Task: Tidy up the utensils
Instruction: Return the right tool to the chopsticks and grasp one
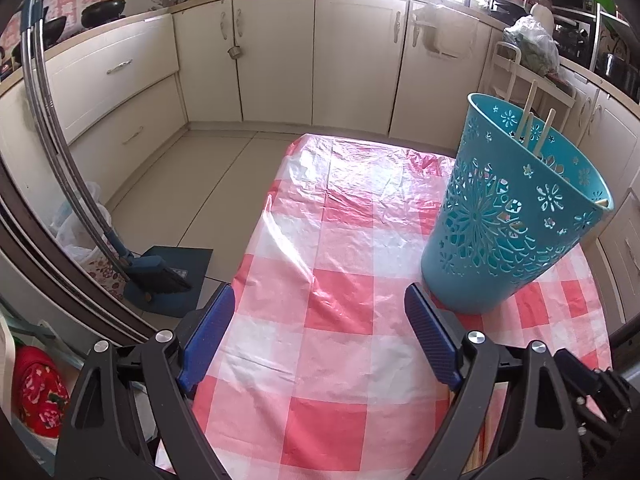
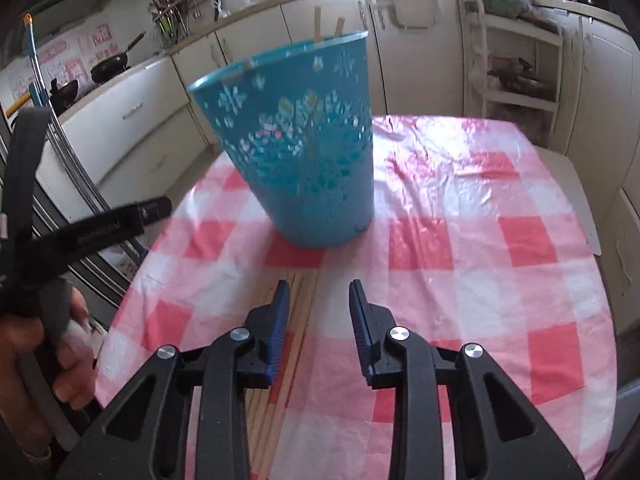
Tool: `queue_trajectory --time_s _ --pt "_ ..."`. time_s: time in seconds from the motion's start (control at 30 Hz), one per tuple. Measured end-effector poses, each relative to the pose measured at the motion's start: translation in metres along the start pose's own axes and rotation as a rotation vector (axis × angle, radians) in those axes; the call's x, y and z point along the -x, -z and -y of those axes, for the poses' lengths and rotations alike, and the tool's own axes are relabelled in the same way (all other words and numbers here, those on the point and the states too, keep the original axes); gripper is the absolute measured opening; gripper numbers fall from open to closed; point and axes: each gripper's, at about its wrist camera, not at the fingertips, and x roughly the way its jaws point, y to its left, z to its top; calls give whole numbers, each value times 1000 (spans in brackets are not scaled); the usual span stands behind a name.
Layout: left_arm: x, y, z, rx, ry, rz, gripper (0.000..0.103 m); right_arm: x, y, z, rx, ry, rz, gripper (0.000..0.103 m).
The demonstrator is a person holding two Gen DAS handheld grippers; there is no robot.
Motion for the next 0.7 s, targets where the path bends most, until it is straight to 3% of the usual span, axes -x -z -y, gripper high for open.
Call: queue_trajectory --time_s 0.3,0.53,0.7 --pt "0 0 -2 1 6 -8 84 -40 10 -12 21 44 -89 27" --pt "2 -1 1 -3 25 -10 84 -39 19 -10 50 63 -101 24" --pt "5 -1 3 -6 35 -7 84 -38 23 -11 78 81 -97 13"
